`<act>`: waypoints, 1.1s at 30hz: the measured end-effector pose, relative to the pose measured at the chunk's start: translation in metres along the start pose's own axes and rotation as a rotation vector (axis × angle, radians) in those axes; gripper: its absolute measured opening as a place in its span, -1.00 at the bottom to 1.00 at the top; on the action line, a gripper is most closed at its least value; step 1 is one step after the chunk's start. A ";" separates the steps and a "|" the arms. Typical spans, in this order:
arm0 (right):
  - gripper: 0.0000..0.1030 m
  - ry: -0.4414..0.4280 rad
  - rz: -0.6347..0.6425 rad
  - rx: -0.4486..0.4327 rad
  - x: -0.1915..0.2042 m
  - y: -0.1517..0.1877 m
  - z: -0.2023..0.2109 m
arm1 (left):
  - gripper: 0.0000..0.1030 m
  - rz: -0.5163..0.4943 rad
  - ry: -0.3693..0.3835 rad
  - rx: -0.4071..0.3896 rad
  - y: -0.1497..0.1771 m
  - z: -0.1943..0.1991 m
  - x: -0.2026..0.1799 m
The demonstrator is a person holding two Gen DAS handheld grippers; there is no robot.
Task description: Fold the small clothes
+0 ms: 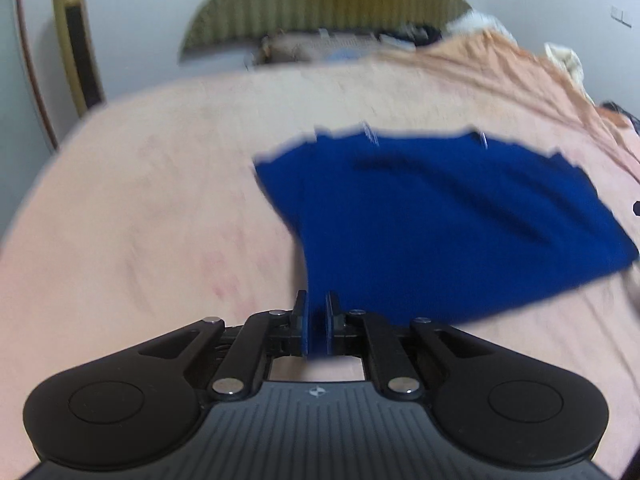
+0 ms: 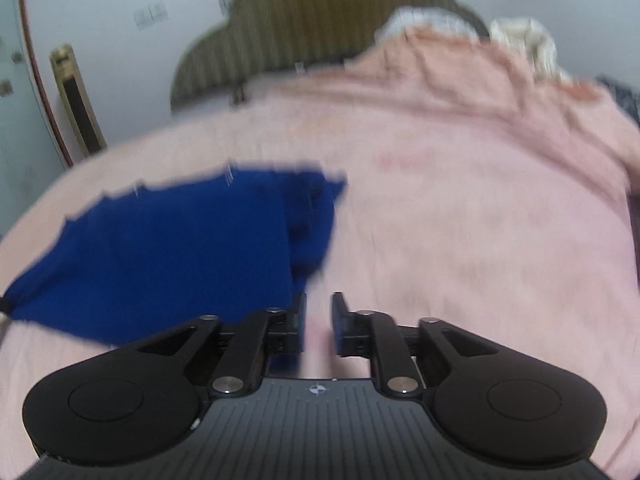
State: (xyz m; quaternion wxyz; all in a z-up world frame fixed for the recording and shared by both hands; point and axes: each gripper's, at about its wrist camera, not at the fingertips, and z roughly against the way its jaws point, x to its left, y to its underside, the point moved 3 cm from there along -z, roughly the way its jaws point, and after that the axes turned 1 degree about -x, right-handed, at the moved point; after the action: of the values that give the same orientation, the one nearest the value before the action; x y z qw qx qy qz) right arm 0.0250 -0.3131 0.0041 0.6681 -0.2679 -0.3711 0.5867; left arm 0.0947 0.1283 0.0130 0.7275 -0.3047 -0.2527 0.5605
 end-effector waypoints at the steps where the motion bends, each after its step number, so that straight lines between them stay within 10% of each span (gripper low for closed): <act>1: -0.41 -0.012 0.018 -0.022 0.006 -0.008 -0.002 | -0.83 -0.018 -0.012 -0.028 -0.008 0.002 -0.004; 5: 0.07 -0.062 0.117 -0.070 0.033 -0.040 -0.040 | -0.60 -0.032 0.001 -0.070 -0.046 -0.016 -0.021; 8: 0.09 -0.058 0.110 -0.041 0.034 -0.066 -0.089 | -0.24 -0.021 -0.001 -0.074 -0.067 -0.047 -0.025; 16: 0.11 -0.085 -0.013 0.078 0.022 -0.081 -0.172 | -0.24 0.006 -0.077 -0.019 -0.085 -0.122 -0.020; 17: 0.01 -0.121 -0.026 0.085 0.024 -0.079 -0.175 | -0.24 -0.001 -0.095 -0.009 -0.083 -0.128 -0.021; 19: -0.94 -0.145 -0.029 0.097 0.029 -0.075 -0.179 | -0.24 -0.045 -0.177 -0.003 -0.077 -0.139 -0.025; 26: -0.93 0.055 0.099 0.028 0.028 -0.072 -0.171 | -0.21 -0.109 -0.239 -0.015 -0.068 -0.143 -0.031; 33: 0.33 0.131 0.162 -0.096 0.048 -0.074 -0.139 | -0.11 -0.126 -0.254 -0.094 -0.067 -0.110 -0.047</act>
State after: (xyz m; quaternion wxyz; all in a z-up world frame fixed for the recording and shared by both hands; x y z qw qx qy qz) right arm 0.1833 -0.2680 -0.0091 0.6274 -0.3666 -0.3316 0.6016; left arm 0.2056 0.0525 -0.0149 0.7081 -0.2487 -0.3874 0.5354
